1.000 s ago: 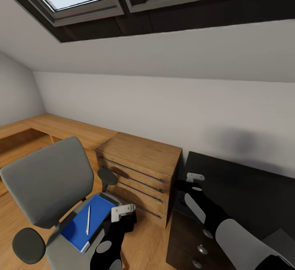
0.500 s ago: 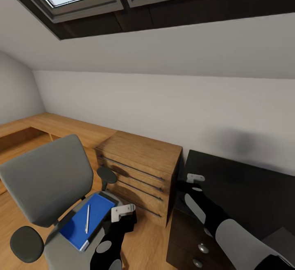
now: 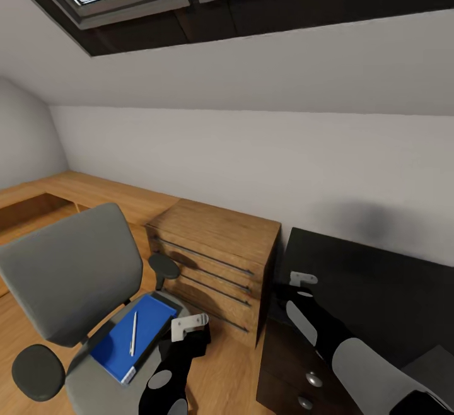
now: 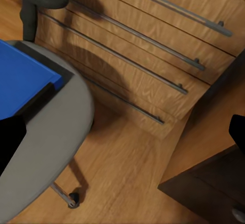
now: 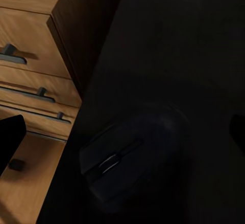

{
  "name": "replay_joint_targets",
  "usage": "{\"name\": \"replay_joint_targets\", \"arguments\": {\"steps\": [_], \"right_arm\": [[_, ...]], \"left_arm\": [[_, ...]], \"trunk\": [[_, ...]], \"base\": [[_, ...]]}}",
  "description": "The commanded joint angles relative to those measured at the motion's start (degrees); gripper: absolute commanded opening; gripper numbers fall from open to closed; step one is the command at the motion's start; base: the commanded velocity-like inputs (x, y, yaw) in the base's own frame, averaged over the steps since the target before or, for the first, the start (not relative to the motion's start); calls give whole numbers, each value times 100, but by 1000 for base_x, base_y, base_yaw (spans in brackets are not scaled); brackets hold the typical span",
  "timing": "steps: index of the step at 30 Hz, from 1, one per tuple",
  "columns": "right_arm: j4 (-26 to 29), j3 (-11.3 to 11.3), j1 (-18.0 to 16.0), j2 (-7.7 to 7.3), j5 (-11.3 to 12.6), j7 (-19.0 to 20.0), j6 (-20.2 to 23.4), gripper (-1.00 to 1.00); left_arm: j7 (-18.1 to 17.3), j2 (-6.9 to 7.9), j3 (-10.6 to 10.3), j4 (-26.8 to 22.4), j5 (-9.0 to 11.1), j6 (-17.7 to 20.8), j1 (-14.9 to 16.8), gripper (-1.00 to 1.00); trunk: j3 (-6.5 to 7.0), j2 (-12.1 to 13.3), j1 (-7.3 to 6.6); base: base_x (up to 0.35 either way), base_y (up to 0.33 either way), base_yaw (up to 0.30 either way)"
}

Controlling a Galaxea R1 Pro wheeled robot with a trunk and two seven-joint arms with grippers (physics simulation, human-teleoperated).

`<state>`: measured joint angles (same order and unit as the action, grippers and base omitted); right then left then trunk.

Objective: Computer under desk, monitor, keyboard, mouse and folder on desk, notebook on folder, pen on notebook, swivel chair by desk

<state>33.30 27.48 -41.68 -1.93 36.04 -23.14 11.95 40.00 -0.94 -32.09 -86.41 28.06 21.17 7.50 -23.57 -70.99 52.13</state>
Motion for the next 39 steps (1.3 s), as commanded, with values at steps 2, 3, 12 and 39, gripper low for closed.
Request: {"name": "replay_joint_targets", "arguments": {"steps": [2, 3, 12, 39], "right_arm": [[11, 48, -6, -9, 35, -50, 26, 100], [11, 47, -6, -9, 35, -50, 26, 100], [10, 47, -6, -9, 35, -51, 31, 100], [18, 47, -6, -14, 39, -55, 39, 100]], "left_arm": [[43, 2, -8, -8, 33, 19, 6, 100], [43, 3, -8, -8, 33, 19, 6, 100], [43, 6, -8, -8, 32, 19, 6, 100], [43, 15, -6, -8, 24, 10, 6, 100]], "trunk": [[-43, -86, 45], [-61, -126, 67], [-223, -487, 265], [-582, -1289, 704]], "base": [[0, 0, 0], [0, 0, 0], [0, 0, 0], [0, 0, 0]]}}
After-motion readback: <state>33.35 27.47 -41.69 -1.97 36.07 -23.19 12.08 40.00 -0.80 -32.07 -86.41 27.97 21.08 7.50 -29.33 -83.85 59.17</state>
